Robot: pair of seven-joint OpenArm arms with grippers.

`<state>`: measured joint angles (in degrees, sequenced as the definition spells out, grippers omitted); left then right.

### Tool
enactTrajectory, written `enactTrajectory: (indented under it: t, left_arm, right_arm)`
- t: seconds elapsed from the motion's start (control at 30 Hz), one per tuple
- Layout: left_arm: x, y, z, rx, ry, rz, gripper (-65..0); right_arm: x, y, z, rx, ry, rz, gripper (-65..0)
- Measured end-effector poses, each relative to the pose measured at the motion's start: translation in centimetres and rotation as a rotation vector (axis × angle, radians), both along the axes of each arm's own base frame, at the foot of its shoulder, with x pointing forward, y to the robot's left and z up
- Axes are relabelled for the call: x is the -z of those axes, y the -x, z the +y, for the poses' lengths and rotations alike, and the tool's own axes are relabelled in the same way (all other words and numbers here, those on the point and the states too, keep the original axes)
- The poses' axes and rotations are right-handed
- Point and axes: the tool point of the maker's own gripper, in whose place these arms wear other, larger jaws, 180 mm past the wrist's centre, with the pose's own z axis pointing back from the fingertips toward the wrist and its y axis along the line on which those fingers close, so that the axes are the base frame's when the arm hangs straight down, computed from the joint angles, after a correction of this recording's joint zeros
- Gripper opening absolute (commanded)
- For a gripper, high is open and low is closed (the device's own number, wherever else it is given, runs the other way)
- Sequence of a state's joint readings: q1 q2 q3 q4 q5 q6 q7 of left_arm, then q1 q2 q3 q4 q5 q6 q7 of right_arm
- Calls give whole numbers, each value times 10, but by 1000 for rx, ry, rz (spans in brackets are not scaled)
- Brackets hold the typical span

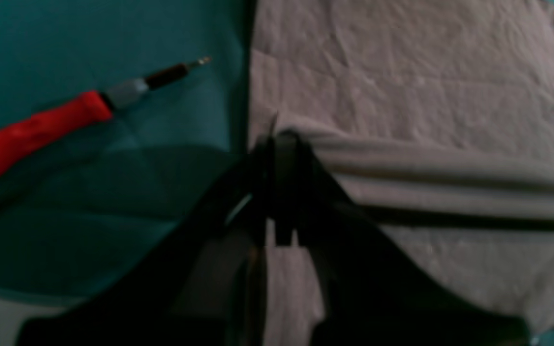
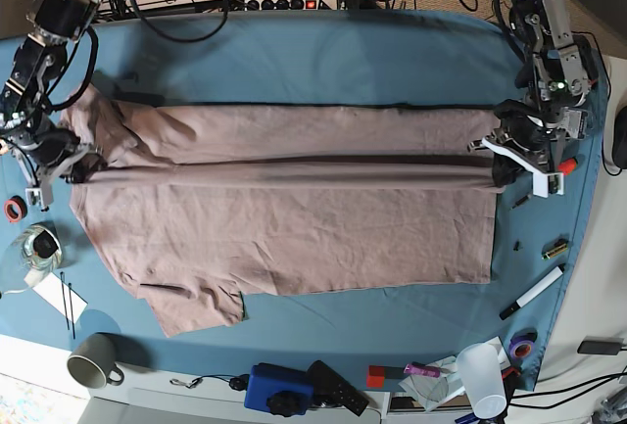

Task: Fold the T-shirt properly
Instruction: 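Fold the collar edge over toward the hem with both grippers, then release the folded edge and raise both grippers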

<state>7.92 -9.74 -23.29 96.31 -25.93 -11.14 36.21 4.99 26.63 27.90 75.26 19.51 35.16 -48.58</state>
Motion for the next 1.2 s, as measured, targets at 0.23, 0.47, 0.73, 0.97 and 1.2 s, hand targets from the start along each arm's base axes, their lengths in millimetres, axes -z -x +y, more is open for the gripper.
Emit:
enactTrajectory:
  t: [0.23,0.47,0.73,0.97,1.2]
  left_arm:
    - [4,-5,-18,69,-91,2,-650]
    - [-2,-14,-10,38,-128,-8,-650]
    - [-9,-23,-19,84,-147,-27,-650]
    - [-12,-26,-15,86,-175,-31,-650]
    - [-12,-26,-17,102,-176,-34,-592]
  right_arm:
    - [-17,-23,2,-4,0,-55,-650]
    - [3,-33,33,-112,80,10,-650]
    - [6,-41,45,-134,97,12,-650]
    - [7,-44,51,-137,83,1,-650]
    - [4,-46,51,-139,82,-22,-524]
